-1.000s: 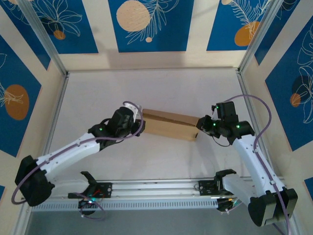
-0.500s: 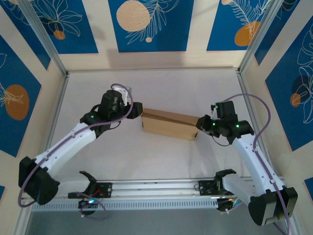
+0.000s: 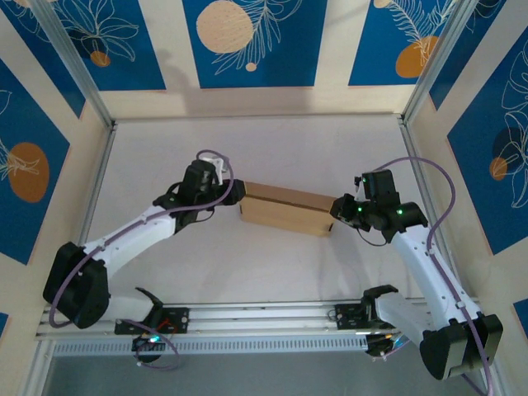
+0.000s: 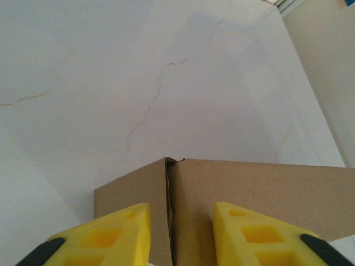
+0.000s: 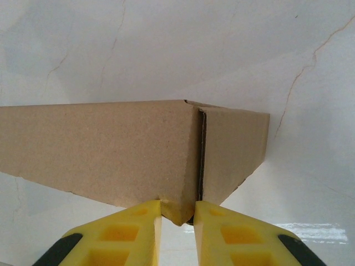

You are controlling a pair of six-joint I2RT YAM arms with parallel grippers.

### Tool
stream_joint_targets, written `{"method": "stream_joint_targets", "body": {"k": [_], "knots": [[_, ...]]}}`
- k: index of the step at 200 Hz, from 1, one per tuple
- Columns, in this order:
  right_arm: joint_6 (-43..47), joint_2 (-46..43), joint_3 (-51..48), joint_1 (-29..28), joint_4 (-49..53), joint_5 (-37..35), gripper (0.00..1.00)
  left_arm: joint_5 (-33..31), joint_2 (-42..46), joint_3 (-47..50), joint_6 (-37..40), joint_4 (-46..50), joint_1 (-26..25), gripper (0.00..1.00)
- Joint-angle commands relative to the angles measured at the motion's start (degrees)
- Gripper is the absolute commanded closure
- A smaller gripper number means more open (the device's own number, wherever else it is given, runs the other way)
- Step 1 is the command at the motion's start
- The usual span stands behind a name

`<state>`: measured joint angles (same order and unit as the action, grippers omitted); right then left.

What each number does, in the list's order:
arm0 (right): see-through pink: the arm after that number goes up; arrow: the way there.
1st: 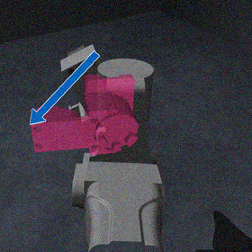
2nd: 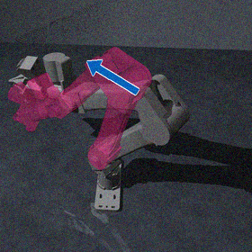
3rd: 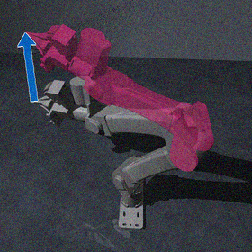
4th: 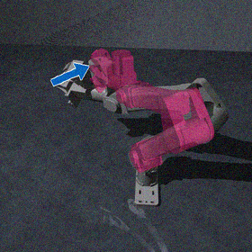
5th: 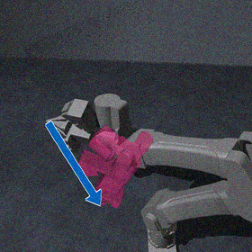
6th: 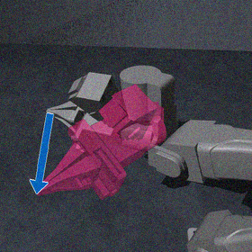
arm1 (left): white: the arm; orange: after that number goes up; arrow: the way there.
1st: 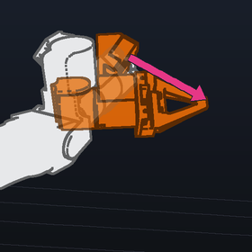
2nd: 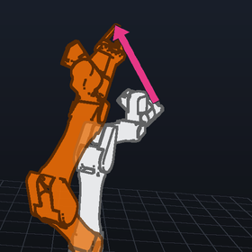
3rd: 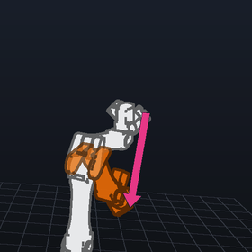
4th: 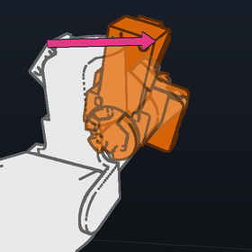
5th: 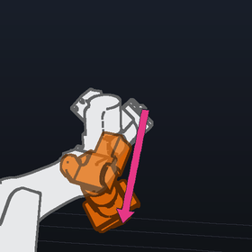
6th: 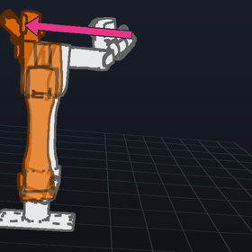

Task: Fold the paper box

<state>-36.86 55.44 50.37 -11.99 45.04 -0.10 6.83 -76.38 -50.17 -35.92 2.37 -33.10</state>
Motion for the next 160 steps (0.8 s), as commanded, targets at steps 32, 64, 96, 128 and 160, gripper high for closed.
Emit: {"method": "stream_joint_targets", "body": {"k": [32, 64, 96, 128, 160], "knots": [[0.96, 2.20, -0.98, -0.20, 5.84, -2.45, 0.76, -0.26, 0.66, 7.93, -4.06, 1.03, 0.47, 0.73], [1.95, 2.08, 0.80, -0.01, 6.38, -1.80, 0.74, -0.99, 1.51, 6.59, -3.74, 2.71, 0.66, 0.54], [2.98, 2.06, 2.61, 0.60, 6.60, 0.03, 0.72, -0.65, 3.32, 2.91, -2.49, 5.23, 2.34, 0.42], [3.63, 2.15, 3.33, 1.99, 5.70, 3.78, 0.70, 4.88, 3.79, 1.85, -2.61, 3.44, 5.58, 0.43], [4.24, 2.18, 4.62, 3.39, 5.43, 6.70, 0.68, 12.83, 3.23, 4.21, -5.67, -4.08, 7.81, 0.43]]}}
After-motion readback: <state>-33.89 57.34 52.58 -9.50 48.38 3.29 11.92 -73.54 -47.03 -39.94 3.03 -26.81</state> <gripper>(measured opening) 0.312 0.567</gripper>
